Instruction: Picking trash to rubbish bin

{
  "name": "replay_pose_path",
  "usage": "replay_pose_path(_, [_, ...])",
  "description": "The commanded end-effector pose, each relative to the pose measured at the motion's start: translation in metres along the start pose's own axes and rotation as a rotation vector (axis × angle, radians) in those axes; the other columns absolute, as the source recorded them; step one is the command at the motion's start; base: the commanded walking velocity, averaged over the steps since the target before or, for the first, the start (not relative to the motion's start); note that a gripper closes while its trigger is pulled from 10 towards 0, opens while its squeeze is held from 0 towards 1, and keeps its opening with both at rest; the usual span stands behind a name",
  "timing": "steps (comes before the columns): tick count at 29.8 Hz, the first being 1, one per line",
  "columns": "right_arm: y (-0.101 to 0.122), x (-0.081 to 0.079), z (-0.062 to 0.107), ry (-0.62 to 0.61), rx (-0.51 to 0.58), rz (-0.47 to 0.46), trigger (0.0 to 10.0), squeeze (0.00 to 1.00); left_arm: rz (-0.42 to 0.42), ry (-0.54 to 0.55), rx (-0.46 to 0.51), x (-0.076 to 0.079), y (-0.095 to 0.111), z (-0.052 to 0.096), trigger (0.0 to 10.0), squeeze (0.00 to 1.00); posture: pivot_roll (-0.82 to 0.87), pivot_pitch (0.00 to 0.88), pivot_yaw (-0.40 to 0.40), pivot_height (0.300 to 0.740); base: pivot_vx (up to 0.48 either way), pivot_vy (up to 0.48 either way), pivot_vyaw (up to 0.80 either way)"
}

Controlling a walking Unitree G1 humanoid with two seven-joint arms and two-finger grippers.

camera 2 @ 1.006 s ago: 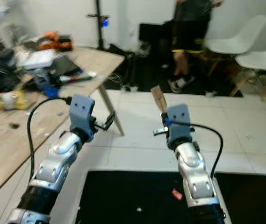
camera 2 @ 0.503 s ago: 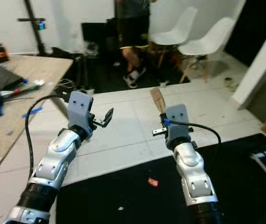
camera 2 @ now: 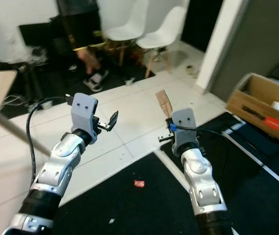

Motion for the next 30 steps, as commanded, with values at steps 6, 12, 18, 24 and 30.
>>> replay_pose_path(6, [-0.001,-0.001,0.001,-0.008,0.001,-0.003,10.0,0.0,0.005,0.021,-0.023,-0.004,-0.004,-0.002,10.0,0.0,-0.08,0.059,-0.001,0.74,0.0,0.0,-0.8])
replay_pose_path(12, [-0.003,-0.002,0.002,-0.007,-0.004,-0.007,10.0,0.0,-0.001,0.009,-0.02,-0.002,-0.004,-0.002,10.0,0.0,-0.08,0.065,-0.002,0.74,0.0,0.0,-0.8])
replay_pose_path(18, [-0.007,-0.004,0.004,-0.014,-0.019,-0.022,10.0,0.0,0.007,0.007,-0.067,-0.001,-0.011,-0.001,10.0,0.0,-0.08,0.065,-0.004,0.74,0.0,0.0,-0.8])
replay_pose_path(24, [-0.008,-0.004,0.005,-0.015,-0.023,-0.024,10.0,0.0,0.042,0.061,-0.088,-0.008,-0.015,0.0,10.0,0.0,-0.09,0.072,-0.004,0.74,0.0,0.0,-0.8])
replay_pose_path(30, [-0.011,-0.003,0.005,-0.016,-0.035,-0.029,10.0,0.0,0.039,0.08,-0.135,-0.008,-0.019,0.001,10.0,0.0,-0.08,0.07,-0.013,0.74,0.0,0.0,-0.8])
Point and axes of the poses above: a point about 5 cm out from each wrist's last joint towards the gripper, its own z axis pointing back from the gripper into the wrist, its own y axis along the axis of the wrist's last joint, x = y × z, the point moved 1 cm from there along -z, pointing out of the wrist towards the gripper, and after that the axes turned 8 degrees about -z, right-handed, at the moved point
